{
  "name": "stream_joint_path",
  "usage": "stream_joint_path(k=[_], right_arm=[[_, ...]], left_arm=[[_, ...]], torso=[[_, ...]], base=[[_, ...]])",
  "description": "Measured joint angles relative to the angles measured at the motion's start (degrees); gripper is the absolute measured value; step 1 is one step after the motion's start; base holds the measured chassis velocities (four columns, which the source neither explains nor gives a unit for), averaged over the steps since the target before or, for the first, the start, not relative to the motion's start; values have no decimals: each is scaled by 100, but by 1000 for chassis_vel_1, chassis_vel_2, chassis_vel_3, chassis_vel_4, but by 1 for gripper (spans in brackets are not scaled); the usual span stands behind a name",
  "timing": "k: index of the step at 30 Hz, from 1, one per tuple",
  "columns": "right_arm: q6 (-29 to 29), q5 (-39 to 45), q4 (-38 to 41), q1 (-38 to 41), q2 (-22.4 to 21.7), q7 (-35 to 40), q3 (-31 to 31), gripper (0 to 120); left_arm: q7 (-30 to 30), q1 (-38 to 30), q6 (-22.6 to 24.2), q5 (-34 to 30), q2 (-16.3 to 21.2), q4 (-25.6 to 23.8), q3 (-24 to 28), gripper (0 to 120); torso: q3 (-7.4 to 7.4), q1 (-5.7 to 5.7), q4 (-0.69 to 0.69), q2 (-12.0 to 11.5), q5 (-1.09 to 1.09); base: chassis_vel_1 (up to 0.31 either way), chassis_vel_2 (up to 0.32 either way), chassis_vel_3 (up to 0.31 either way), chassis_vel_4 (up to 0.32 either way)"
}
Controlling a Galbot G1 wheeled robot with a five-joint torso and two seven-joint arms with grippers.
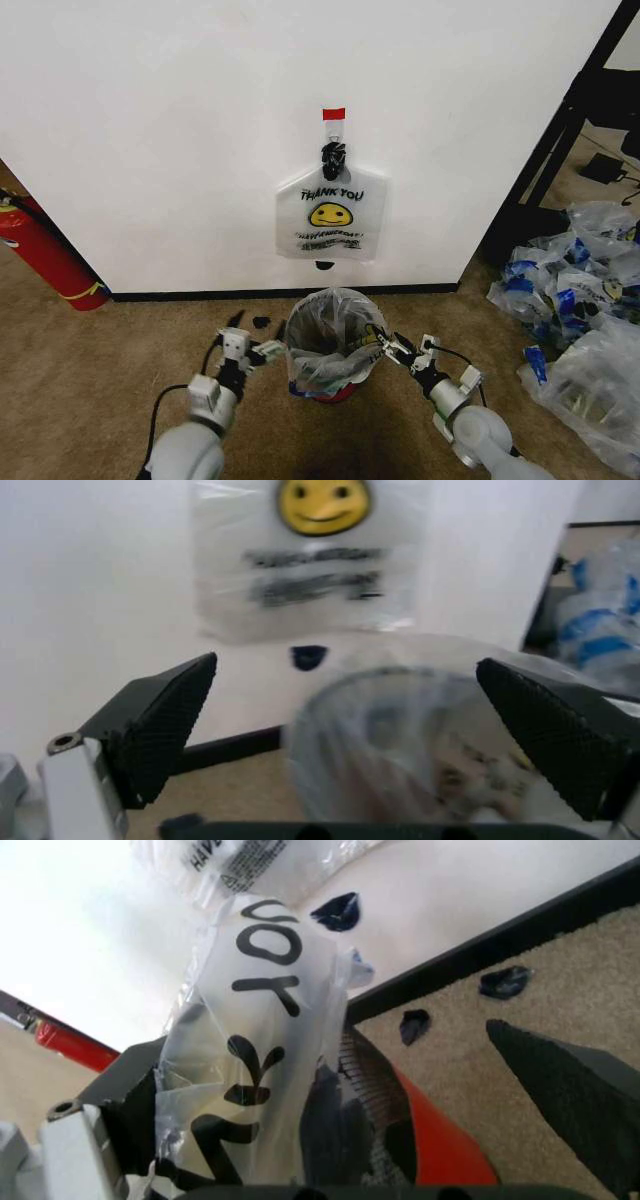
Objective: Pick up the garbage bag from the wall and place it over the trash bin.
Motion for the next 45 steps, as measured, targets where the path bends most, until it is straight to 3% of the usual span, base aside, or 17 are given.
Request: stream_joint_path(k=[5, 10, 21, 28, 41, 45], right_arm=[[49, -116, 97, -51, 2, -12, -30, 100], [80, -130, 168, -103, -16, -13, -30, 100], [170, -57, 287, -125, -12, -66, -33, 100], [388, 101, 208, -129, -47, -521, 13, 100], [512, 235, 92, -122, -71, -667, 91, 100], [629, 591, 99, -63, -47, -1361, 199, 100]], left_arm=[[-239, -96, -22, 600, -384, 477, 219, 100], [-397, -299, 34, 723, -515, 907, 237, 100], [-413, -419, 106, 952, -516, 1329, 246, 100], [-413, -462, 108, 966, -517, 1412, 255, 100], [-412, -471, 110, 964, -493, 1423, 257, 100], [-450, -404, -34, 953, -489, 1070, 209, 100]], torso=[[0, 0, -1, 0, 0], [0, 0, -2, 0, 0], [0, 0, -1, 0, 0], [0, 0, -1, 0, 0], [1, 0, -1, 0, 0], [1, 0, -1, 0, -1]], base=[[0, 0, 0, 0], [0, 0, 0, 0], [0, 0, 0, 0], [0, 0, 0, 0], [0, 0, 0, 0], [0, 0, 0, 0]])
